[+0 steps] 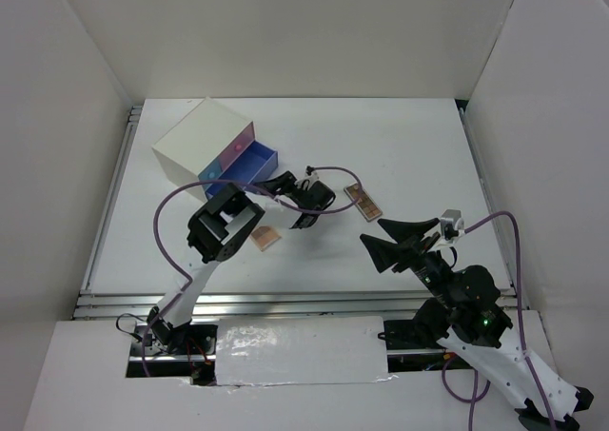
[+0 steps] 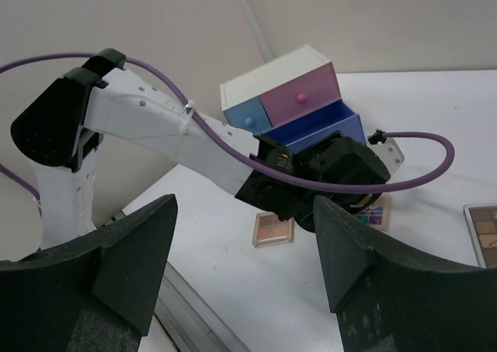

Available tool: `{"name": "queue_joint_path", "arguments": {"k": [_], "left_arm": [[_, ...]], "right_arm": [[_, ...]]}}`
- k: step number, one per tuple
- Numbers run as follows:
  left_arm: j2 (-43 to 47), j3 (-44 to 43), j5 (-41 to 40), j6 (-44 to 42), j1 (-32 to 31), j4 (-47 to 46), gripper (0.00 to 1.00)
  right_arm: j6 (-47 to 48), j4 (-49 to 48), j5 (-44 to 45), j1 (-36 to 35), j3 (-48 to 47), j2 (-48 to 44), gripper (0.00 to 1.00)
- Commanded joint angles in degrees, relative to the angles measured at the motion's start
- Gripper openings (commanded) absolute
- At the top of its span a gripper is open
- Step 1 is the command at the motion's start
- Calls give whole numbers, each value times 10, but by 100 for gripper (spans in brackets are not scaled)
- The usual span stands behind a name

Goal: Organize the makeup

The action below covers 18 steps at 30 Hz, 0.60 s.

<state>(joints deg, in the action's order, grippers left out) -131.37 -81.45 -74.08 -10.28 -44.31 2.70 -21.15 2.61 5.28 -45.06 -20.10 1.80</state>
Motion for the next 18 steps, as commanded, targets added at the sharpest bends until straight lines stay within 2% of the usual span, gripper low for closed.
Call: {"name": "queue_joint_path", "arguments": {"k": [1,2,4,8,9,10,14,18], "left_arm": [[31,-10,35,48,-8,27,63],[37,-15,37,50,-8,33,69],[54,-25,44,69,-7,60,99],[91,-45,61,105,-9,97,99],[106,-50,65,129,-10,107,99],[113,-60,69,160,-10,145,100],[155,-92,95,222,-14,207,99],[211,-107,129,306,-31,271,99]], "right_arm": [[10,-16,-1,2,-2,4,78],[10,-16,0,1,-3,6,79],[8,-16,7,1,-7,8,79],[-2,-18,31,1,-14,14,82],[-6,-20,39,2,-15,14,97],[-29,-19,53,1,-19,15,100],[-102,10,154,1,-40,29,100],[-108,20,198,1,-50,43,100]]}}
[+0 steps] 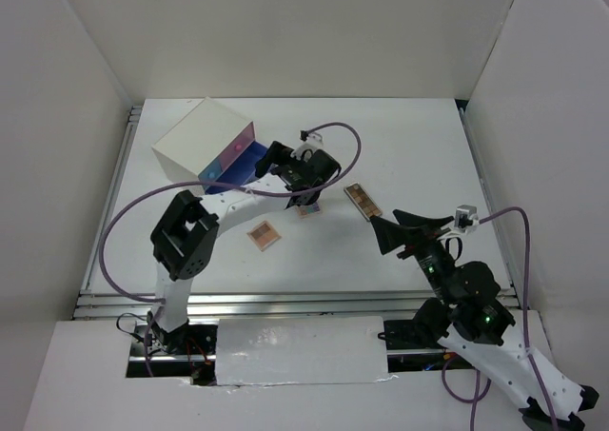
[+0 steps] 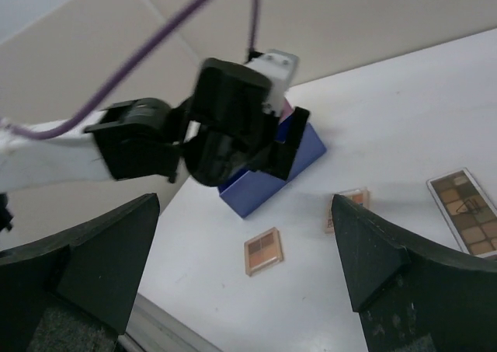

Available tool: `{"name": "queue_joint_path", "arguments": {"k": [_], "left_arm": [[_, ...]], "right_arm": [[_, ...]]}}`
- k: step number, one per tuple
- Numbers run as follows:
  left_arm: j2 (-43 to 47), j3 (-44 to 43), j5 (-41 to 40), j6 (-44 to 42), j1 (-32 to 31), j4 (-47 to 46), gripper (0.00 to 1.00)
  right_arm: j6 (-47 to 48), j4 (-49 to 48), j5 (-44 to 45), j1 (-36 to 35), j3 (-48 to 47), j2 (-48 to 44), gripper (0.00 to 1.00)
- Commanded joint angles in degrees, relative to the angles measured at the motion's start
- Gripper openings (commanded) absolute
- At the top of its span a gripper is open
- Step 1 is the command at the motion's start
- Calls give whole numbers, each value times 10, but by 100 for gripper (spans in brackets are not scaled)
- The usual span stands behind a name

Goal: Organize the makeup

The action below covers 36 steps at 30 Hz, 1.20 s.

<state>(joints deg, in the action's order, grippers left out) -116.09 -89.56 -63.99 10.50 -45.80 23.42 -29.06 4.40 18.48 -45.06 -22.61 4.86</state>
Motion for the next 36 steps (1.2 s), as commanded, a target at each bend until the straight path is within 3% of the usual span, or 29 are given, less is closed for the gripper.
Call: {"name": "queue_joint_path", "arguments": {"k": [1,4,8,12,13,16,30,36], "left_arm": [[70,-27,33,118,-17,91,99],[111,-32,61,202,-16,163,99],[186,-21,111,252,-16,228,99],[285,94,248,173,12,125,99],[305,104,312,167,47,114,100],[318,141,387,133,105,73,99],[131,54,512,92,236,47,99],[96,54,525,92,238,32,99]], "right_arm": [[-28,-1,74,1,-24,16,100],[-13,-20,87,2,-27,58,100],[-21,41,158,2,-97,216,100],[-47,87,154,8,-140,325,100],[-50,80,146,8,-136,324,100],[-62,23,107,10,-93,287,100],[-12,32,38,15,-104,259,98],[-2,19,31,14,-89,244,97]]}}
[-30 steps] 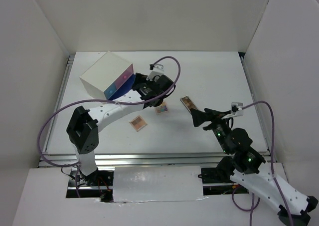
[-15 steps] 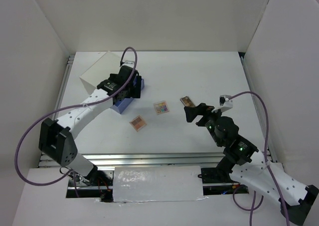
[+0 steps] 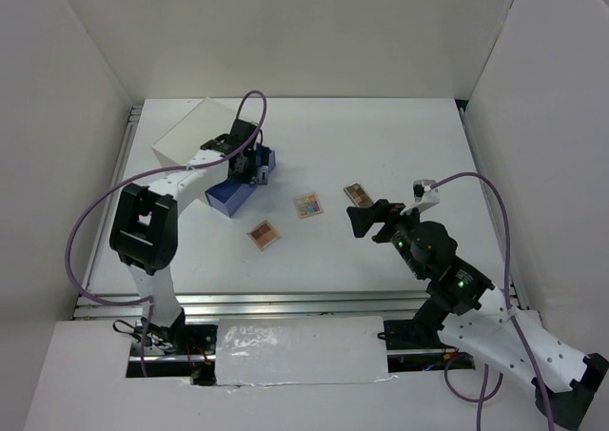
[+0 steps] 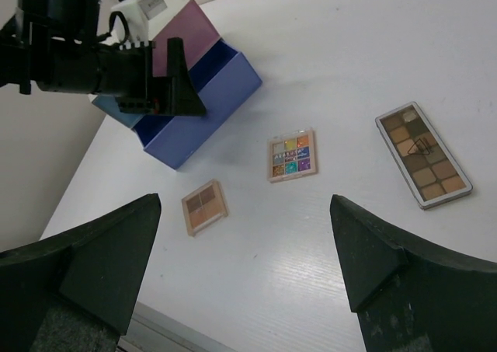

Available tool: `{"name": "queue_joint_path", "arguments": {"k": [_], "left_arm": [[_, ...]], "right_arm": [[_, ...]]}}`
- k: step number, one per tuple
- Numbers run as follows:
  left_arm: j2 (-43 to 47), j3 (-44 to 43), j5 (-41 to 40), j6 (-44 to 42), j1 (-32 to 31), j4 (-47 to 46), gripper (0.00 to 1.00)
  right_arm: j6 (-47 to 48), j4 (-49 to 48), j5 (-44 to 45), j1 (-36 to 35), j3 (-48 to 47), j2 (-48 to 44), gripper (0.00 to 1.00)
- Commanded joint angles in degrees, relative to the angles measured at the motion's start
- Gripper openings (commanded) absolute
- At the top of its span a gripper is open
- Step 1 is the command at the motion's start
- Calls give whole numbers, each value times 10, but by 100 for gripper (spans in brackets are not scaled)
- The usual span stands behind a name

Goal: Organize the makeup

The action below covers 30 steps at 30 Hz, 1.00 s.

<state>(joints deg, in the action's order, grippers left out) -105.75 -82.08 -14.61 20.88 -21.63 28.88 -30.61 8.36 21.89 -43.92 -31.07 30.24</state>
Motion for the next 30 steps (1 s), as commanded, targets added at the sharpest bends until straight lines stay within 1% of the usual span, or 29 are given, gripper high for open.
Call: {"name": "queue_joint_path", "arguments": {"k": [1,3,9,11,17,25,30], "left_arm": [[-8,-18,40,-11,-3,-30,99],[-2,-7,69,-13,-4,-38,99],[31,32,112,-13,-6,-65,99],[42,38,116,-15,-10,-66,100],[37,26,131,-19,-17,-52,99],[70,33,156,-24,-23,-57,99],[59,36,158,-23,-26,-54,99]], "right_arm": [[13,-23,-4,3,-1,-10,97],[13,-23,-5,2,0,-6,97],[14,-22,-6,3,-3,2,97],[13,-23,-4,2,-3,3,97],[15,-19,-4,2,-7,1,96],[18,-21,-6,3,-8,10,96],[19,-19,-6,3,-10,10,96]]}}
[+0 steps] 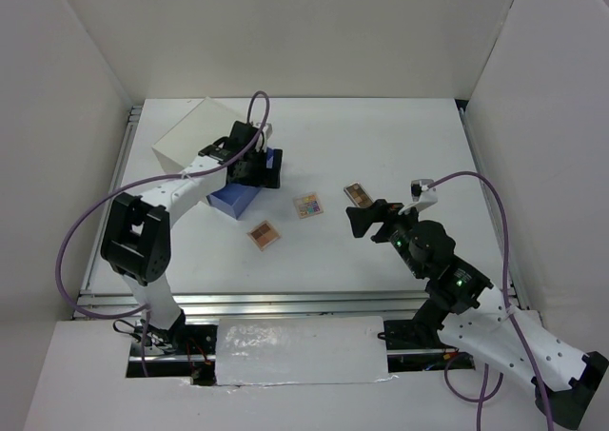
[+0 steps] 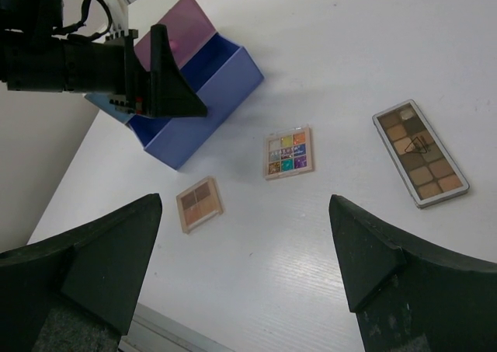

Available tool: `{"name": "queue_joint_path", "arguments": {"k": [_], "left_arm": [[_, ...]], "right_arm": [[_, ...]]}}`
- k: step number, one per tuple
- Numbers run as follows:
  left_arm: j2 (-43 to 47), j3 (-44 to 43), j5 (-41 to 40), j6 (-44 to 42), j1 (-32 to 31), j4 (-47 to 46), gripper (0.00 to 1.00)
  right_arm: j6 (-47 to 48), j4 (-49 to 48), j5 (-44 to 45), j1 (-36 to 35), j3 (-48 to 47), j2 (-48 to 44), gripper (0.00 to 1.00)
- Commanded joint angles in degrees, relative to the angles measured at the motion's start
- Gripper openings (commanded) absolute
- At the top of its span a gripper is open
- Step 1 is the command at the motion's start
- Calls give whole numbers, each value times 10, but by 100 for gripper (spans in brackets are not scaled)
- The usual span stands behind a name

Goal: Organize the makeup

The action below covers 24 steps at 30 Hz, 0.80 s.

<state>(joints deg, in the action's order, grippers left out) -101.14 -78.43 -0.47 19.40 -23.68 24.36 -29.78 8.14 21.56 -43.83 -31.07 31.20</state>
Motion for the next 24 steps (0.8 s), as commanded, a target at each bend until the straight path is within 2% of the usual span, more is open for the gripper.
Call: {"name": "queue_joint_path", "arguments": {"k": [1,6,10,14,15,16,17,19,20,22,23,24], "left_arm": [[12,1,12,-8,-7,-10,99],[33,6,7,0,-21,-5,99],[80,-9,-35,9,-47,3,99],[120,-33,-115,31,-111,46,99],[125,-33,-176,81,-123,75,99],[128,-23,-199,119,-130,88,99],[136,-11,-208,189,-141,98,99],[143,23,-215,267,-153,132,99],[146,34,-218,344,-157,156,100],[148,56,-249,415,-170,182,99],[147,57,-272,492,-188,204,99],[144,57,-305,518,-198,235,99]], "right_arm": [[11,-16,0,2,-11,-1,96],[11,-22,1,1,-7,3,96],[2,-34,4,2,-2,28,97],[-24,-24,24,2,-8,38,100],[-33,-16,29,2,-12,37,100],[-37,-12,35,2,-13,30,100],[-44,-8,47,2,-14,25,100],[-45,-4,52,3,-15,11,100],[-43,-3,52,2,-14,7,100],[-44,-1,50,2,-13,0,100],[-43,0,48,2,-12,-2,100],[-42,2,44,2,-10,-3,100]]}}
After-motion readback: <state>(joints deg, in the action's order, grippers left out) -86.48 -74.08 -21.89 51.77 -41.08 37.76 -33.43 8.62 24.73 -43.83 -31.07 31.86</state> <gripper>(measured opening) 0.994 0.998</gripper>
